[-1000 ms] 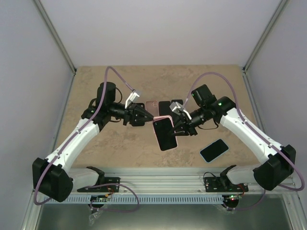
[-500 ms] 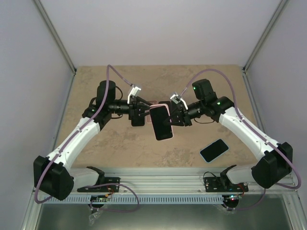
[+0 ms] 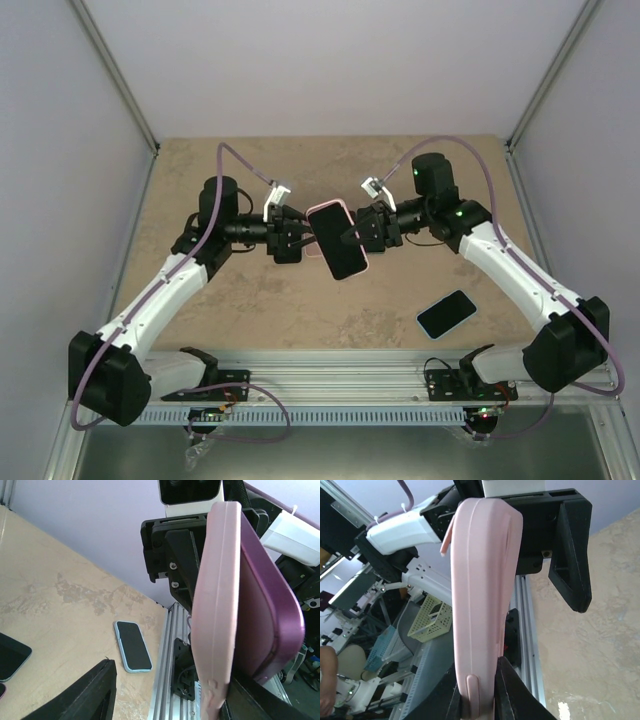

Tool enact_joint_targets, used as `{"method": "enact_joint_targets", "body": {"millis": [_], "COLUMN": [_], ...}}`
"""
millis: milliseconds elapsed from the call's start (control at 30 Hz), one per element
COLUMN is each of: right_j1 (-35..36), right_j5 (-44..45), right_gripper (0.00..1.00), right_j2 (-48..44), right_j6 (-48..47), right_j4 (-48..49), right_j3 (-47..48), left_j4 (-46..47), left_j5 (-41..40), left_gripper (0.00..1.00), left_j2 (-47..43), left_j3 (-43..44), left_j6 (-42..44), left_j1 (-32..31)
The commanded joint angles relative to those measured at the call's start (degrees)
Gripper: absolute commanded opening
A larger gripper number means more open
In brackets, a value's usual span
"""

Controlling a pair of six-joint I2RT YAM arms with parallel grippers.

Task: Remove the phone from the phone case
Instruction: Remove the phone case from the phone.

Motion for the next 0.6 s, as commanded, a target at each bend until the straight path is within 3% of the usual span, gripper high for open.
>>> {"method": "enact_joint_targets", "body": {"millis": [0,167,400,567], "right_j1": [-1.3,-1.4,-1.4,-1.3], "right_j5": [-4.4,-1.7,4.1,7.2], "right_gripper": [0.01,0.01,0.01,0.01], "right_j2": [-1.3,-0.5,0.3,1.4], "right_j6": [8.0,13.0,11.9,11.3], "right_j4": [19.3,25.0,23.4,23.0], "right_j3": [1.9,0.6,0.4,0.6], "left_j4": [-2.7,3.5,18.3,28.2], "left_j5": [2.0,2.9,2.2,-1.3], "left_gripper": [0.54,0.58,0.62,0.58], "left_j2": [0.2,-0.3,0.0,0.4], "left_j3": [-3.6,-6.7,-11.7,-13.8], "left_j6": [-0.2,-5.7,-22.2,-31.8], "left_j1": [-1.1,-1.1,-1.1,-1.5]}}
